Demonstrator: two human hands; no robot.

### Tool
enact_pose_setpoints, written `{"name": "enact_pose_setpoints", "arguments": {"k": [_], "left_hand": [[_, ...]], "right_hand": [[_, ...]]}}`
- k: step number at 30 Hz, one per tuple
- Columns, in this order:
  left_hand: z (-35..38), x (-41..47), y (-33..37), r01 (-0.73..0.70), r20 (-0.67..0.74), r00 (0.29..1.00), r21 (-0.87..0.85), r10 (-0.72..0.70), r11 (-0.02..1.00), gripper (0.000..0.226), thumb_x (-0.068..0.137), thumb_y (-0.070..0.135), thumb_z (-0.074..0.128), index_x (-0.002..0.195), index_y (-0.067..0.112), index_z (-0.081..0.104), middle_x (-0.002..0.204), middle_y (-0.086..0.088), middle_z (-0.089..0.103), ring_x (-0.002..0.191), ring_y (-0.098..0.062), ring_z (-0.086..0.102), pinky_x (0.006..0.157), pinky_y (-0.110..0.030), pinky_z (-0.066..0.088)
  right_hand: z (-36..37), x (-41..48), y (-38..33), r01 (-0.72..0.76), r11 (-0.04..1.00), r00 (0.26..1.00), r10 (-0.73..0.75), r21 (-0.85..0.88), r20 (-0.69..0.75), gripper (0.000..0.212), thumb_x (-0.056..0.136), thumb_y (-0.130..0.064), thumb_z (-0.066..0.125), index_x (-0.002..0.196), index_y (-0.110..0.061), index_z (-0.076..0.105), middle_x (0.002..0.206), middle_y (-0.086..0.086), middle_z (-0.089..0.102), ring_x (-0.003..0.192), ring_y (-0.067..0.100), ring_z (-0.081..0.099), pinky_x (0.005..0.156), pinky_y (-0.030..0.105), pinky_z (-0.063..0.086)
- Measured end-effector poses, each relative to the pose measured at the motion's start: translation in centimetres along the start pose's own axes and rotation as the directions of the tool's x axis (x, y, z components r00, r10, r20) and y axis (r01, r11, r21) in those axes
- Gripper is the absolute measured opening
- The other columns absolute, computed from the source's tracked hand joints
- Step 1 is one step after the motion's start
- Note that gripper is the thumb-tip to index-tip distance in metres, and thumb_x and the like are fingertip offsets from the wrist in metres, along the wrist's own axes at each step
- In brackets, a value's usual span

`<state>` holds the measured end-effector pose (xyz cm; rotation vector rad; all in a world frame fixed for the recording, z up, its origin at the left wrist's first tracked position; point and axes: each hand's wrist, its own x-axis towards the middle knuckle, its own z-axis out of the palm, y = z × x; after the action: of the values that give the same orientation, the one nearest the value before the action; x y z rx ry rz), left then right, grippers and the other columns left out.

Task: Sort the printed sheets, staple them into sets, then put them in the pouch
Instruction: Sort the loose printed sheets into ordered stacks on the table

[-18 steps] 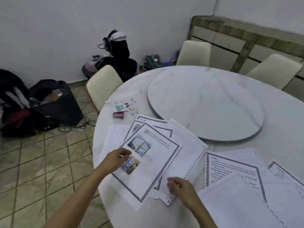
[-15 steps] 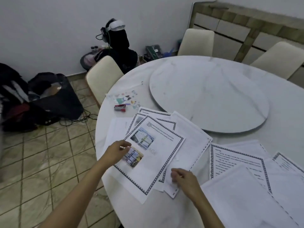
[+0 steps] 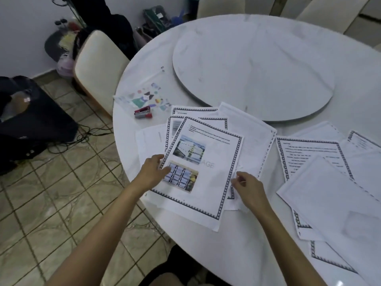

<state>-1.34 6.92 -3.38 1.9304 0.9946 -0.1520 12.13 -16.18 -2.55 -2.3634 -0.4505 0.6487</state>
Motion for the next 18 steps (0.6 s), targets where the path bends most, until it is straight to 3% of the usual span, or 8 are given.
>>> {"name": "enact_pose_setpoints", "arguments": {"k": [4,6,8,10,13,15,18], "left_hand": [[0.1,-0.1,-0.5,-0.017,0.08,0.997,0.045,0.013,0.999,0.059,0.092,0.031,0.053,0.142,0.015,0.028,0.145,-0.013,0.027,0.129,-0.028,0.038,0.097,-0.036,0.044],[-0.2,0.1,-0.7,-0.035,0.059,0.998,0.066,0.031,0.997,0.058,0.092,0.029,0.053,0.141,0.012,0.03,0.142,-0.014,0.032,0.126,-0.027,0.042,0.094,-0.032,0.042],[-0.5,0.3,-0.7,-0.057,0.008,0.998,0.071,0.056,0.996,0.056,0.091,0.026,0.055,0.139,0.009,0.033,0.136,-0.016,0.04,0.119,-0.026,0.046,0.092,-0.029,0.038],[-0.9,0.4,-0.7,-0.069,-0.033,0.997,0.078,0.072,0.995,0.056,0.089,0.022,0.057,0.138,0.007,0.035,0.131,-0.016,0.044,0.115,-0.027,0.048,0.086,-0.025,0.035],[-1.5,0.5,-0.6,-0.066,-0.092,0.993,0.083,0.074,0.994,0.06,0.087,0.018,0.06,0.139,0.007,0.032,0.134,-0.018,0.038,0.111,-0.031,0.052,0.088,-0.026,0.036],[-1.8,0.4,-0.7,-0.062,-0.131,0.989,0.068,0.07,0.996,0.063,0.086,0.014,0.062,0.14,0.009,0.03,0.136,-0.019,0.032,0.11,-0.035,0.053,0.09,-0.027,0.036],[-2.3,0.5,-0.6,-0.08,-0.143,0.986,0.056,0.087,0.995,0.062,0.084,0.011,0.063,0.139,0.012,0.034,0.134,-0.016,0.036,0.107,-0.034,0.055,0.088,-0.026,0.037]], "right_hand": [[1.2,0.2,-0.6,-0.053,0.999,0.997,0.054,0.003,-0.049,0.03,0.092,-0.018,0.054,0.108,0.007,0.057,0.1,0.02,0.062,0.079,0.024,0.051,0.063,0.024,0.028],[1.8,0.5,-0.4,-0.073,0.997,0.994,0.073,0.008,-0.08,0.021,0.09,-0.019,0.055,0.093,0.002,0.059,0.089,0.017,0.059,0.076,0.025,0.05,0.06,0.026,0.03],[2.2,0.6,-0.4,-0.081,0.997,0.99,0.082,0.01,-0.118,0.023,0.088,-0.017,0.056,0.07,-0.005,0.048,0.071,0.01,0.049,0.07,0.024,0.044,0.055,0.018,0.029],[2.5,0.7,-0.6,-0.086,0.996,0.986,0.088,0.016,-0.14,0.025,0.088,-0.014,0.055,0.067,-0.007,0.043,0.066,0.006,0.043,0.068,0.023,0.04,0.053,0.019,0.027],[2.8,0.8,-1.2,-0.079,0.995,0.982,0.088,0.061,-0.169,0.01,0.089,-0.009,0.054,0.091,-0.002,0.061,0.082,0.011,0.057,0.082,0.024,0.051,0.068,0.021,0.032],[3.0,0.9,-1.6,-0.068,0.991,0.974,0.091,0.114,-0.207,0.019,0.089,-0.008,0.054,0.106,-0.005,0.062,0.095,0.01,0.061,0.089,0.021,0.054,0.079,0.023,0.037],[3.3,1.3,-2.1,-0.053,0.986,0.965,0.09,0.156,-0.244,0.019,0.089,-0.009,0.055,0.106,-0.007,0.062,0.098,0.008,0.06,0.085,0.017,0.053,0.074,0.019,0.035]]}}
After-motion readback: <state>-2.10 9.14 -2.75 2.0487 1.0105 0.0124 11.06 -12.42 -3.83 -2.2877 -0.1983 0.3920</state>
